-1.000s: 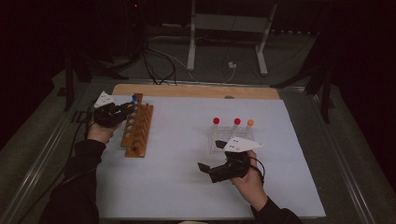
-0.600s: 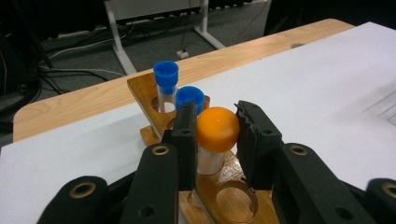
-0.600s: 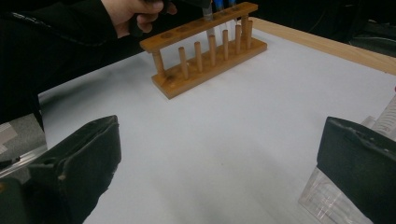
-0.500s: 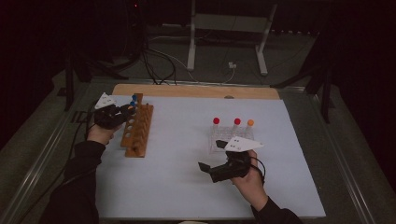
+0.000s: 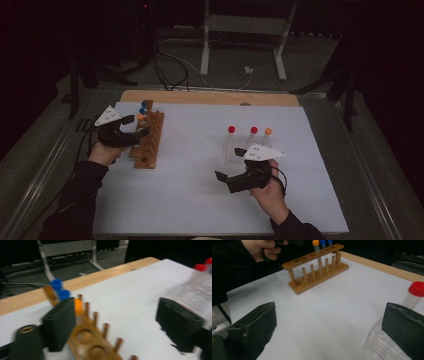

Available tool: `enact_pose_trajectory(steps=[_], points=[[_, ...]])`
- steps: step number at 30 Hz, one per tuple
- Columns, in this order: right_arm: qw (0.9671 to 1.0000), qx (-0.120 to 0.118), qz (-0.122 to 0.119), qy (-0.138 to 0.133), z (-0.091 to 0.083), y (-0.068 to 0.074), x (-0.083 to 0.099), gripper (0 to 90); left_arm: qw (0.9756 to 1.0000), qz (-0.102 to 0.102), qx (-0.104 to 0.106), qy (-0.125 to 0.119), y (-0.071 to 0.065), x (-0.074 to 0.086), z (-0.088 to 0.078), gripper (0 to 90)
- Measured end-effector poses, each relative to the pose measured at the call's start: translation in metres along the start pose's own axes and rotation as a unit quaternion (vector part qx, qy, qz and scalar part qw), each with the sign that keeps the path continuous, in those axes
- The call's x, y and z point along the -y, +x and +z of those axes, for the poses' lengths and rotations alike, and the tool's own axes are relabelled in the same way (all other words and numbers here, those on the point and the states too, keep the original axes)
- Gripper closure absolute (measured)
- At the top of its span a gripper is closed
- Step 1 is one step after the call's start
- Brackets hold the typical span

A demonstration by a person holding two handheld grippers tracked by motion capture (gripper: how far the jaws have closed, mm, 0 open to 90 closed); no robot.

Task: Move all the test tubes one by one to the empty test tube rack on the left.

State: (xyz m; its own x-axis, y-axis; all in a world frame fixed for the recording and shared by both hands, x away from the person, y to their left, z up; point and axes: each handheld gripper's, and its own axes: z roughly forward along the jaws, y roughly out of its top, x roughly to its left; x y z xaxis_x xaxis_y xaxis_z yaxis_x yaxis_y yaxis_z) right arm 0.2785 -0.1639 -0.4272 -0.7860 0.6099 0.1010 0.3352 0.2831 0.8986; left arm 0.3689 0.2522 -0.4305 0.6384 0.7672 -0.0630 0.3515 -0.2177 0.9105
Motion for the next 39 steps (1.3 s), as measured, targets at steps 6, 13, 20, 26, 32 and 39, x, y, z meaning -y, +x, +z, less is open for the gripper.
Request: enact_pose_trajectory(steps=[6,13,20,26,32,39], points=[[0.9999,0.006,-0.001,-0.013,-0.006,-0.007,-0.002,0.0,0.9989,0.004,0.045,-0.010,-0.020,0.004,-0.005,3.5],[0.9988,0.037,0.001,-0.032,-0.020,-0.023,-0.007,0.0,0.9967,0.009,0.079,-0.018,-0.039,0.008,-0.007,2.4],[0.9954,0.087,0.000,-0.040,-0.032,-0.039,-0.008,0.0,0.9945,0.017,0.102,-0.018,-0.053,0.009,-0.007,2.3],[0.9916,0.124,0.007,-0.038,-0.038,-0.053,-0.006,0.0,0.9925,0.022,0.119,-0.011,-0.063,0.012,-0.004,2.3],[0.9865,0.157,0.029,-0.038,-0.043,-0.067,-0.004,0.0,0.9908,0.029,0.132,-0.008,-0.070,0.013,-0.001,2.3],[0.9806,0.190,0.042,-0.026,-0.045,-0.084,0.003,0.0,0.9891,0.033,0.144,-0.002,-0.076,0.014,0.002,2.3]])
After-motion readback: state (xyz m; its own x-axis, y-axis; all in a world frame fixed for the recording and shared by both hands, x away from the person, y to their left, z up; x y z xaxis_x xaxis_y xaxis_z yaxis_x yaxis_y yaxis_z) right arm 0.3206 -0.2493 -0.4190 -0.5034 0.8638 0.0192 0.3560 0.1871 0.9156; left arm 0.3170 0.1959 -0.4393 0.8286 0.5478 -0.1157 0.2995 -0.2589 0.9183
